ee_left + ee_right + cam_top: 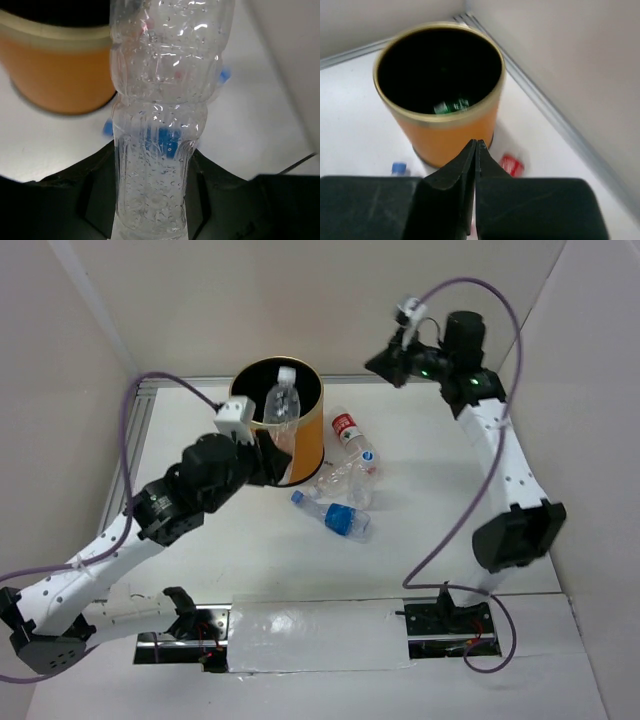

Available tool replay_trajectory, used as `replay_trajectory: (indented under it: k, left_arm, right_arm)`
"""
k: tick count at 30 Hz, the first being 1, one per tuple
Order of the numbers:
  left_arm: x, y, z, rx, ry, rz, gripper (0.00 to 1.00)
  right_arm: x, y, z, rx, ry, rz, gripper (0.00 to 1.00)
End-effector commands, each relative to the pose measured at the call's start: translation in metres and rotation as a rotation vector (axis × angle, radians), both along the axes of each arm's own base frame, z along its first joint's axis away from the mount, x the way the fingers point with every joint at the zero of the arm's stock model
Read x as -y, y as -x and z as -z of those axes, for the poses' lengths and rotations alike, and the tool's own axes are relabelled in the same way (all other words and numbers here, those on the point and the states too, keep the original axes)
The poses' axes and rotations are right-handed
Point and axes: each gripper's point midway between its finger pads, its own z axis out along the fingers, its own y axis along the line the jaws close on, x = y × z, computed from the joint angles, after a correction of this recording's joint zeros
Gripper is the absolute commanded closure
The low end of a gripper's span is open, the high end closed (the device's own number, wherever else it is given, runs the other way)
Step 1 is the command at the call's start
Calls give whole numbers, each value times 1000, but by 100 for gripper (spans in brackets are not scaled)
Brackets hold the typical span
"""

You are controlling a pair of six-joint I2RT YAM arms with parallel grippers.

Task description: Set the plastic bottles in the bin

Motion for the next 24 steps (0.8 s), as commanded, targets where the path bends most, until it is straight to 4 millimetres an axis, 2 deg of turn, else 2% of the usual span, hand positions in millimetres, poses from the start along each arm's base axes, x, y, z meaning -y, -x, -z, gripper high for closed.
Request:
replay_trajectory:
  k: [1, 2, 3, 4, 5, 6, 7, 8, 9, 10, 11, 12, 13, 14, 15, 16, 18, 19, 20, 21, 22, 24]
  left_arm:
    - [17, -30, -95, 274, 45, 33, 100]
    - [16, -41, -108, 323, 26, 12, 100]
    - [20, -59, -118, 347, 18, -16, 100]
    - [21, -72, -130, 392, 26, -40, 100]
    - [20, -85, -131, 406, 11, -73, 100]
    - [24, -107, -122, 390, -13, -107, 100]
    - [8, -128, -117, 386, -39, -196, 100]
    - [3, -141, -110, 373, -63, -240, 100]
    - [-1, -154, -103, 357, -74, -273, 100]
    - [-9, -177, -93, 332, -86, -327, 100]
    - [-16, -187, -87, 320, -95, -364, 98]
    - [-19, -196, -81, 311, -106, -378, 89]
    - [-29, -208, -88, 319, -101, -410, 85]
    - [-28, -221, -69, 280, -139, -415, 82]
    - [-26, -224, -57, 246, -170, -409, 77]
    - [-29, -230, -60, 241, -175, -418, 59]
    - [-25, -234, -44, 203, -206, -403, 33]
    - [-23, -235, -37, 189, -223, -387, 10]
    - [-21, -235, -36, 188, -219, -375, 2]
    - [-24, -230, -49, 208, -202, -379, 0]
    - [-25, -225, -49, 203, -211, -363, 0]
    - [-29, -215, -64, 225, -208, -350, 0]
  right_arm:
    - [49, 34, 48, -148, 71, 79, 97]
    - [62, 40, 63, -154, 104, 98, 94]
    - [79, 48, 103, -250, 124, 130, 87]
    - [87, 66, 107, -232, 148, 123, 56]
    - [92, 77, 121, -252, 165, 114, 40]
    - [97, 92, 152, -319, 189, 111, 22]
    - [99, 108, 157, -322, 204, 101, 1]
    - [98, 118, 165, -297, 231, 60, 1]
    - [100, 131, 182, -324, 236, 40, 1]
    - [101, 139, 180, -293, 245, 35, 1]
    - [99, 143, 182, -263, 248, 18, 1]
    - [98, 151, 193, -278, 242, 6, 1]
    - [98, 151, 189, -224, 245, 8, 1]
    - [97, 153, 191, -214, 239, 2, 1]
    - [96, 156, 199, -220, 236, -14, 1]
    - [92, 158, 198, -210, 235, -34, 1]
    - [87, 161, 201, -203, 221, -83, 1]
    - [82, 163, 202, -199, 216, -113, 1]
    - [80, 160, 205, -202, 210, -120, 1]
    - [75, 160, 206, -201, 212, -138, 1]
    - [68, 161, 208, -195, 214, -164, 1]
    - [64, 150, 213, -189, 232, -149, 1]
